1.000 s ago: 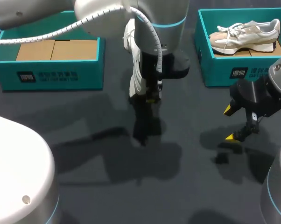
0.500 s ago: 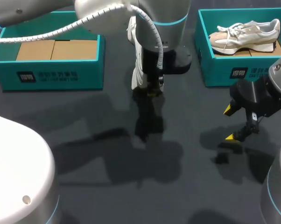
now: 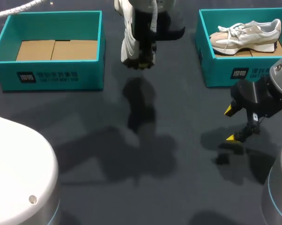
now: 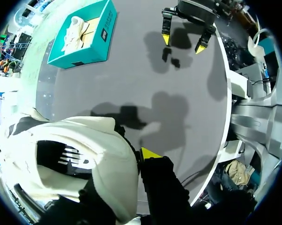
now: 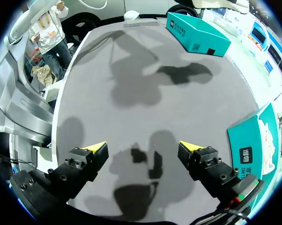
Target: Take the shoe out of the shoebox, open the shoe tongue, remove and reinsert the insole, then place the shoe into the shoebox
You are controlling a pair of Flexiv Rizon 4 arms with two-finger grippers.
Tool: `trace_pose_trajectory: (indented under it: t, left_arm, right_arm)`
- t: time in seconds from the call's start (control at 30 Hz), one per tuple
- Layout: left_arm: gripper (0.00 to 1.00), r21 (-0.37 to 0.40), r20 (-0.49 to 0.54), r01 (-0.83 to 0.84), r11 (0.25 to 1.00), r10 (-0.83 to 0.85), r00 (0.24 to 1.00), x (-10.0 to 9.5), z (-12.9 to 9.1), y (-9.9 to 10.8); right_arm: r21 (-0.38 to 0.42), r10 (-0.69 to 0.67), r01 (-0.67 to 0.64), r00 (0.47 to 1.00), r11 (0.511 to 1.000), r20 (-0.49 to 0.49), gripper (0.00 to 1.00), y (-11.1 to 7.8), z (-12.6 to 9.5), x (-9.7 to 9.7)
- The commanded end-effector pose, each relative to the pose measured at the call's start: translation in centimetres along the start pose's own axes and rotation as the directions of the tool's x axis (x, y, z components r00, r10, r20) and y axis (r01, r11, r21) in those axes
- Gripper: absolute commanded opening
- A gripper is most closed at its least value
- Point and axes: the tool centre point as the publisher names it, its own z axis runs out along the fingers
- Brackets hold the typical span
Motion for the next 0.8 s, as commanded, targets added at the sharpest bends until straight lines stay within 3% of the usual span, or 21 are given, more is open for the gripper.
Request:
trace_pose_trajectory:
  t: [0.03,0.37,0.8]
  left_arm:
    - [0.00,0.043,-0.043,0.006,0.999,-0.004,0.999,-3.0,-0.9,3.2]
    - [0.00,0.068,-0.091,-0.024,0.997,0.030,0.995,-10.8,0.1,9.1]
    - [0.00,0.068,-0.091,-0.024,0.997,0.030,0.995,-10.8,0.1,9.1]
  right_arm:
    - [0.002,0.000,0.000,1.000,1.000,0.003,1.00,0.0,0.1,0.1]
    - [0.002,0.000,0.000,1.000,1.000,0.003,1.00,0.0,0.1,0.1]
    - [0.002,0.000,0.000,1.000,1.000,0.003,1.00,0.0,0.1,0.1]
